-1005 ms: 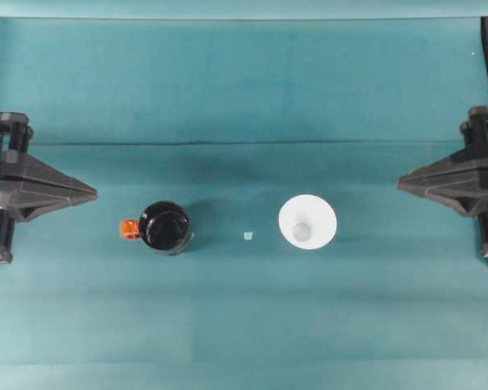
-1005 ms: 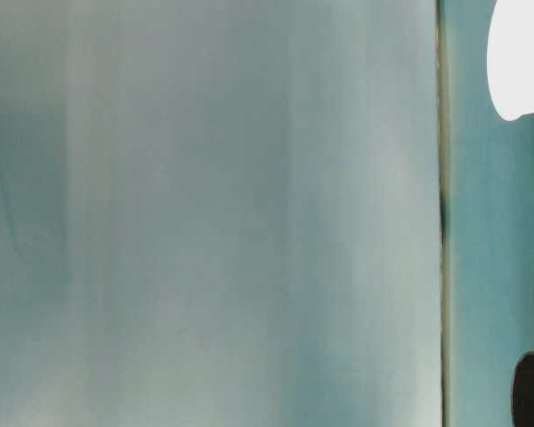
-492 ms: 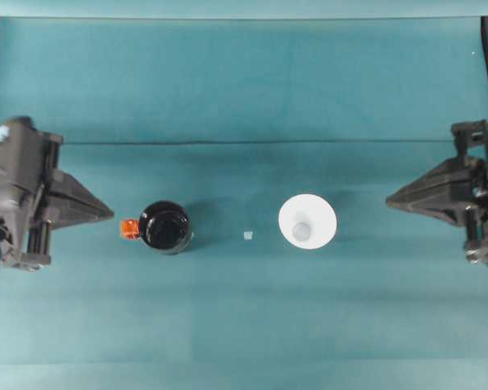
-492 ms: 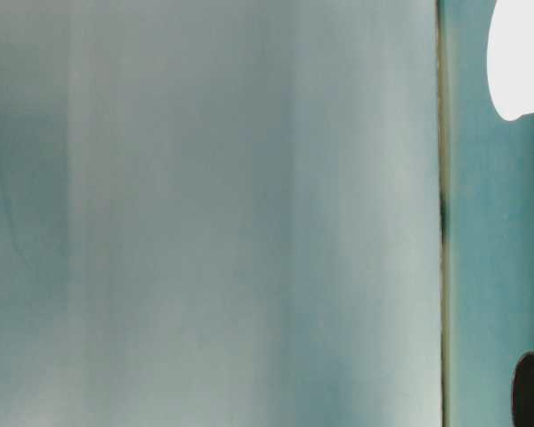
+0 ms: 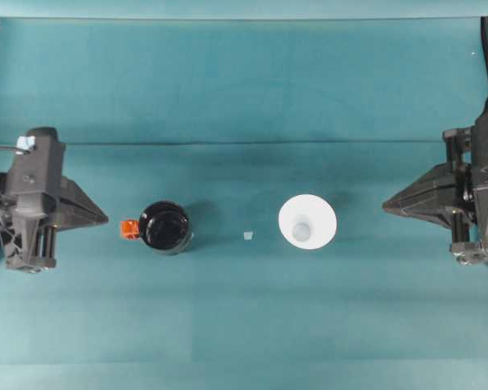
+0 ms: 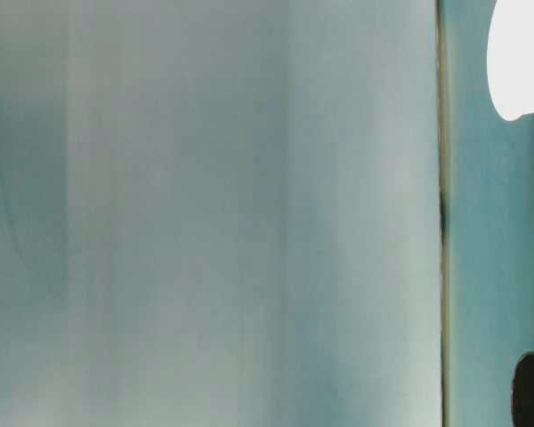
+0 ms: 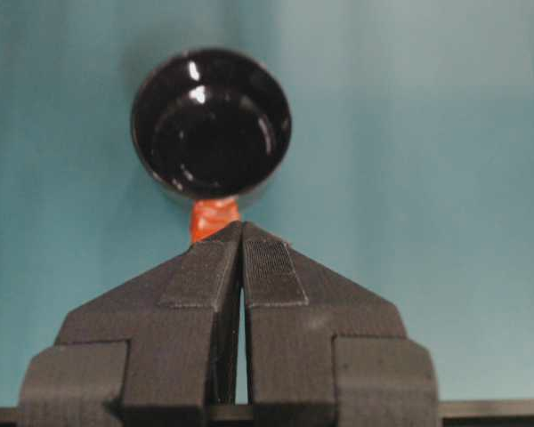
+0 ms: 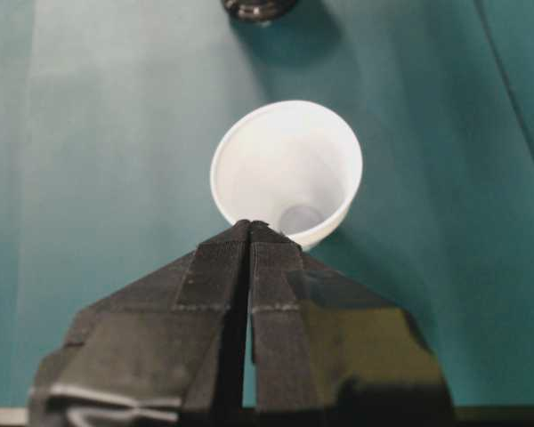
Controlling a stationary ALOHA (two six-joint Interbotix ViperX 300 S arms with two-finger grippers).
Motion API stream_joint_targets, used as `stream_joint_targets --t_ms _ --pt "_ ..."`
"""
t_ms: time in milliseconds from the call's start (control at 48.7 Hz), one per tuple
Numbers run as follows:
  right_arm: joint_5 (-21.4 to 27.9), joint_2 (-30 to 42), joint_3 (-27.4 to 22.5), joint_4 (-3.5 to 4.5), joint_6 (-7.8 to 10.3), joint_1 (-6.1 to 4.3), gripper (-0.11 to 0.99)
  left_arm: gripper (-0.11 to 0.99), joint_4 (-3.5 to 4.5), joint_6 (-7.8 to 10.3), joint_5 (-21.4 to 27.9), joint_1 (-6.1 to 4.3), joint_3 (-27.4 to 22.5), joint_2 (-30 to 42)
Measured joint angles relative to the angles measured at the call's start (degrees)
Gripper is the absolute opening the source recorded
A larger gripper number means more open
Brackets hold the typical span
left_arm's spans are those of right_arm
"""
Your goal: Put the paper cup into the moved red handle cup holder.
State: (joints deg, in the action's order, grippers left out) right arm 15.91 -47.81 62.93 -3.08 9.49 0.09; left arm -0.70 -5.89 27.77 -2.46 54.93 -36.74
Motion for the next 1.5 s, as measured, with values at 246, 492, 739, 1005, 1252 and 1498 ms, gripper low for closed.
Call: stream_joint_targets --t_ms 246,492,739,1005,1252,1498 --pt "0.35 0.0 0.0 0.0 0.09 -0.26 -0.1 0.24 0.0 -3.87 0.35 1.05 -0.09 1.58" --pt "0.35 0.0 0.0 0.09 0.0 -0.35 -0.1 0.92 0.0 -6.42 1.76 1.23 -0.26 3.43" --pt "0.26 0.0 0.0 0.09 0.09 -0.35 -0.1 0.99 -0.09 -7.12 1.93 1.23 -0.7 6.5" --pt "0.35 0.0 0.0 0.09 0.09 -0.44 -0.1 0.99 0.0 -8.79 1.93 1.23 -2.81 13.71" --pt "0.7 0.0 0.0 0.09 0.0 -0.44 -0.1 0.99 -0.09 -8.79 0.97 1.41 -3.52 20.21" --pt "2.02 0.0 0.0 0.0 0.09 -0.44 -0.1 0.99 -0.35 -8.26 0.53 2.9 -5.8 23.29"
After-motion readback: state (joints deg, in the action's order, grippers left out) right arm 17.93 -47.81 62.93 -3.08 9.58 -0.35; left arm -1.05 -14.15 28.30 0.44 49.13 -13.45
